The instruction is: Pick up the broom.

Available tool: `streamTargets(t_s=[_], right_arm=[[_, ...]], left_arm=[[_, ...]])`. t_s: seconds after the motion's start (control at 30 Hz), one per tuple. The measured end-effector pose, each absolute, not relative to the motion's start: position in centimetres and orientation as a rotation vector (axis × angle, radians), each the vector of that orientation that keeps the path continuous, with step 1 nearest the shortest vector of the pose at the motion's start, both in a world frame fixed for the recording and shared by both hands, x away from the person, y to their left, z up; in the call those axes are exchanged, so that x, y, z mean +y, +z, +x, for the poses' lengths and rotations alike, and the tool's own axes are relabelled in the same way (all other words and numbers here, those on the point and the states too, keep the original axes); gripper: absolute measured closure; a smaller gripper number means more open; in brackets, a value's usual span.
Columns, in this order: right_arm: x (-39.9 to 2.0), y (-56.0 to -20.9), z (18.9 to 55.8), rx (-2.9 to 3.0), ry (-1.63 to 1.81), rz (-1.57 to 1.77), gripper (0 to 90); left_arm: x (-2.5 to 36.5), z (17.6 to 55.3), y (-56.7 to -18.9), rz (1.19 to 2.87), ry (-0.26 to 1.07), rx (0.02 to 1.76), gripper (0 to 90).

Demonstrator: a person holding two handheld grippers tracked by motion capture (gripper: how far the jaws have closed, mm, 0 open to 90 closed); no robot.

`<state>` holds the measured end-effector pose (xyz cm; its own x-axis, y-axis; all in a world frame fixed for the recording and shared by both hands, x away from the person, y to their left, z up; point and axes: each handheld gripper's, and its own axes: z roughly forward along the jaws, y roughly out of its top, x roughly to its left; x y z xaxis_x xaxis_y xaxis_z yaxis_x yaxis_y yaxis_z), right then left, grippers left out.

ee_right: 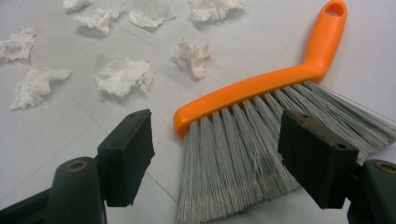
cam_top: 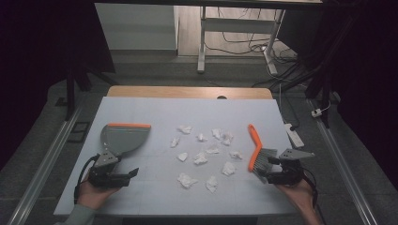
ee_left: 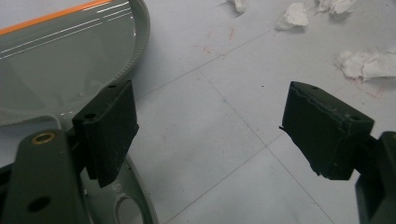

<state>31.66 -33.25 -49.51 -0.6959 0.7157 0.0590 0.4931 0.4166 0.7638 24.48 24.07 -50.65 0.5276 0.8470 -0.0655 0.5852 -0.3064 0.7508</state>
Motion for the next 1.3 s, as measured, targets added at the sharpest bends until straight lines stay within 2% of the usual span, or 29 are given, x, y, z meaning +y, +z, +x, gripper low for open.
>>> streamTargets(t_s=[0.6, 0.83, 1.3], right_arm=[[-33.2, -49.1, 31.7, 2.406, 1.172, 1.057, 26.4], [-33.0, -48.1, 32.3, 2.392, 1.138, 1.059, 23.5], [-31.3, -45.6, 36.0, 2.412, 0.921, 1.223, 26.6]], left_arm=[[24.0, 24.6, -50.7, 2.023, 0.446, 1.159, 19.2], [23.9, 24.6, -50.7, 2.029, 0.453, 1.152, 19.3], [23.7, 24.6, -50.8, 2.038, 0.454, 1.138, 19.3]])
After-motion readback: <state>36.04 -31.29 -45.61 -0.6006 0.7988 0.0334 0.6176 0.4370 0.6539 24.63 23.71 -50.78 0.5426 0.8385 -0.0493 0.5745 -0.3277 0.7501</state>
